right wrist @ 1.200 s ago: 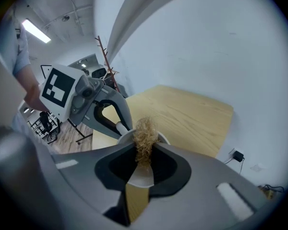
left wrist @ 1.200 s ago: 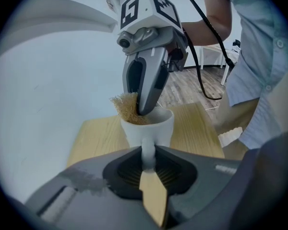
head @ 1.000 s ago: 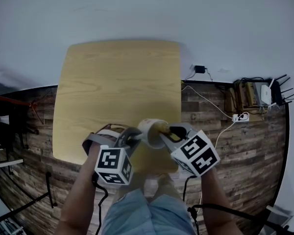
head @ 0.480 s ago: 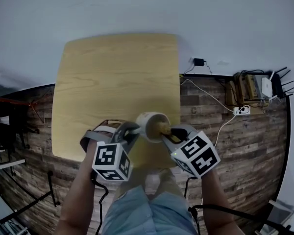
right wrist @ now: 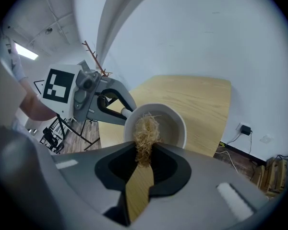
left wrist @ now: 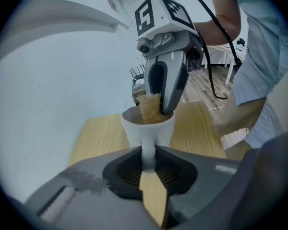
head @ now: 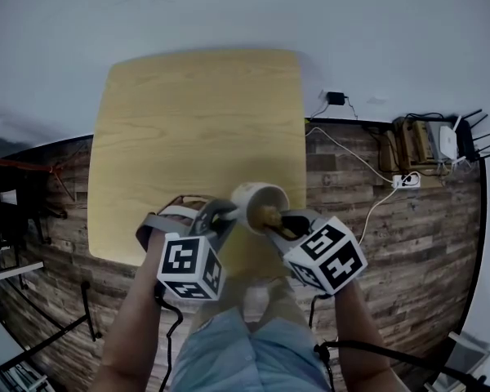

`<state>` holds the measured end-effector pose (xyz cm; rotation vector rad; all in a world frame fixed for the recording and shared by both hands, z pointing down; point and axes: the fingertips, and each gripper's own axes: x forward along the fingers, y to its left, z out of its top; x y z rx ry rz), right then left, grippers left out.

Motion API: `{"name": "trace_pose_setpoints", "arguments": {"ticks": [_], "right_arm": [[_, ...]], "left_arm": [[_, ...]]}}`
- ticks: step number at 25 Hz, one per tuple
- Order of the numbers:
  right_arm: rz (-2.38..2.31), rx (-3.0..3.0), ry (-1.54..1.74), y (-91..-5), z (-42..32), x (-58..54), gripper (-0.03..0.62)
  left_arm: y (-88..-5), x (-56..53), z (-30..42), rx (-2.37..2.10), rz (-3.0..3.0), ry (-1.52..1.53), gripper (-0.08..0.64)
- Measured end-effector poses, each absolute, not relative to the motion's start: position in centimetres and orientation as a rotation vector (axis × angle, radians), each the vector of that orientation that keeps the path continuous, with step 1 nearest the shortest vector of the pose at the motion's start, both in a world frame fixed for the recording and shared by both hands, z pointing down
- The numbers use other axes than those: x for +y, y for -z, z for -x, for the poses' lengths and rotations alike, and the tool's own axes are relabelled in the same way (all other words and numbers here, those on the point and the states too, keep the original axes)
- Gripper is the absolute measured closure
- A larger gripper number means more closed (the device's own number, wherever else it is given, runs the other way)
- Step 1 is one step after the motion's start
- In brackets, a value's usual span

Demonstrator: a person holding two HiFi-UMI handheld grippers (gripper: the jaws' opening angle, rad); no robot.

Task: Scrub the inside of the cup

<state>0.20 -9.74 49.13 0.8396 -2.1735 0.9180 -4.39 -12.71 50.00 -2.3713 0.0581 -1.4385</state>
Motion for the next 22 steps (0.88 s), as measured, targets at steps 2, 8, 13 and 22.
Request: {"name": "trace_pose_setpoints", "arguments": {"ticks": [2, 8, 13, 22], "right_arm": [[-0.835, -2.179, -0.932, -49.2, 0.2, -9.8, 0.525], [-0.838, -2.224, -0.953, -48.3, 1.4, -10.5, 0.525], [-0.858, -2.246, -0.911, -46.5, 1.6, -11.2, 0.525], [-0.911, -2.283, -0.791, -42.3, 1.8, -12.3, 0.523]], "left_arm": [[-50.1, -12.8, 4.5, 0.056, 2.373, 1.436, 0.489], [-50.3, -12.8, 4.8, 0.067, 2.402, 1.423, 0.489], [-50.8, -13.0, 5.2, 0.099, 2.475, 1.4, 0.489], [-53.3, -13.0, 7.3, 0.217, 2.681, 1.356, 0.488]]}}
